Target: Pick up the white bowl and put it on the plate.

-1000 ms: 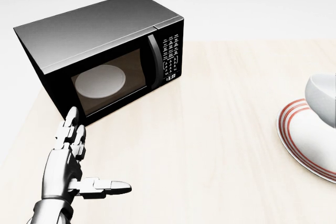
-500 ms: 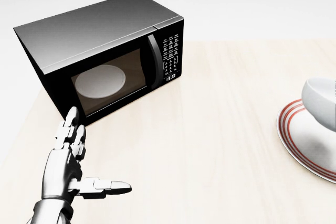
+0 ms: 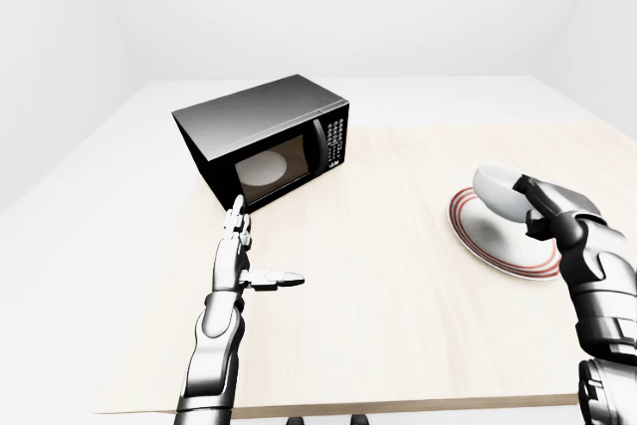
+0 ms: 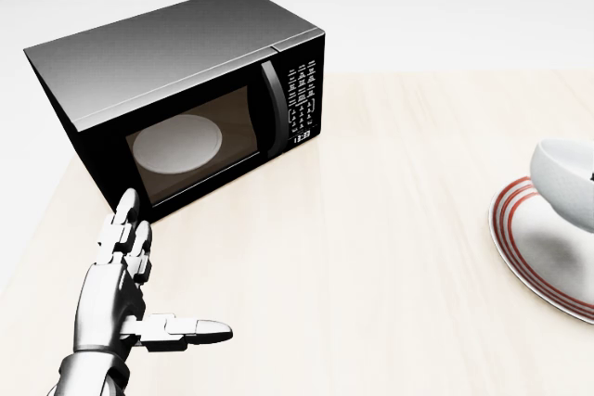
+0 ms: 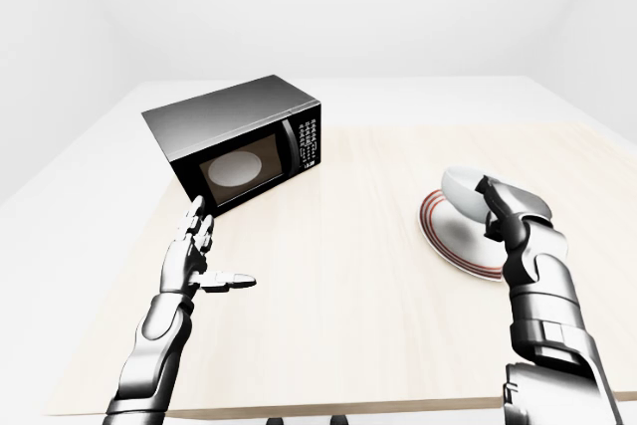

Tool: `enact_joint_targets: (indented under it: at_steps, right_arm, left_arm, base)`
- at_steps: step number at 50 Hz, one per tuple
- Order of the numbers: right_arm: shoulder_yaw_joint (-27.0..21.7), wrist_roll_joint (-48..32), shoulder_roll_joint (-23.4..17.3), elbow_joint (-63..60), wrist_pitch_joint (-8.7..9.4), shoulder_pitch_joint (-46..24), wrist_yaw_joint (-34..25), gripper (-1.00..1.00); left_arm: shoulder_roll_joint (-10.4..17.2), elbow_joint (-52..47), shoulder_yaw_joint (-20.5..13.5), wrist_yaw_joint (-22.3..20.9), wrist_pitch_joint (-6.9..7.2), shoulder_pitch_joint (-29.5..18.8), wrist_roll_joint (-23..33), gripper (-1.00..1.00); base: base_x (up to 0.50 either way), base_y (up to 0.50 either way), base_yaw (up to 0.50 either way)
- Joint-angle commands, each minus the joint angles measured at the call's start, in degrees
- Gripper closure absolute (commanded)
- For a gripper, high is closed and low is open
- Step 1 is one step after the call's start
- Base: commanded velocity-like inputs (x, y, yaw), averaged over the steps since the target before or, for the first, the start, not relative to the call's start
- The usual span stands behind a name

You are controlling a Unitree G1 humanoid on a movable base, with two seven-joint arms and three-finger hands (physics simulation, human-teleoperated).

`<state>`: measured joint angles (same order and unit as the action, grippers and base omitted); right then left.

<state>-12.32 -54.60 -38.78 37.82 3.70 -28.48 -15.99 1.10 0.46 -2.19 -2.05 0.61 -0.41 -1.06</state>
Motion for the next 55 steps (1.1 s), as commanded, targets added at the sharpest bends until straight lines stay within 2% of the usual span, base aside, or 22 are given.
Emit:
enact_joint_targets:
  at_steps: [1,19,42,43,44,45,46,47,55]
  right_arm:
    - [0.6,-5.6,-1.1,4.6,-1.55,-1.9,2.6,1.00]
    - [2.5,-4.5,-1.4,12.4,-2.87,-3.0,7.2,1.00]
    - [2.9,-3.6,-1.5,12.8,-3.05,-2.4,7.3,1.00]
    - [2.8,-3.6,-1.5,12.6,-2.96,-2.4,7.2,0.28]
    - [2.8,-3.6,-1.5,12.4,-2.90,-2.4,7.0,-0.12]
    - [2.8,-3.6,-1.6,12.3,-2.83,-2.4,7.1,-0.82]
    - [2.8,-3.6,-1.6,12.2,-2.80,-2.4,7.0,-0.82]
    - [2.7,-3.6,-1.6,12.1,-2.73,-2.4,6.8,-1.00]
    - [2.8,-3.6,-1.5,13.0,-2.87,-2.7,7.0,-1.00]
  left_arm:
    - [0.0,0.0,0.0,0.0,-0.01,0.0,0.0,-1.00]
    - [0.0,0.0,0.0,0.0,-0.02,0.0,0.0,-1.00]
    - [0.0,0.0,0.0,0.0,-0.02,0.0,0.0,-1.00]
    - [0.0,0.0,0.0,0.0,-0.02,0.0,0.0,-1.00]
    - [0.0,0.0,0.0,0.0,-0.01,0.0,0.0,-1.00]
    - [0.0,0.0,0.0,0.0,-0.01,0.0,0.0,-1.00]
    - [0.0,0.0,0.0,0.0,0.00,0.0,0.0,-1.00]
    - [0.0,0.0,0.0,0.0,0.00,0.0,0.0,-1.00]
    - [0.0,0.0,0.0,0.0,-0.03,0.0,0.0,-1.00]
  base:
    - [0.00,0.00,0.00]
    - [0.00,0.00,0.00]
    - [0.00,0.00,0.00]
    - [0.00,0.00,0.00]
    - [0.00,0.00,0.00]
    - [0.00,0.00,0.00]
    - [0.00,0.00,0.00]
    - [0.00,0.00,0.00]
    - [0.00,0.00,0.00]
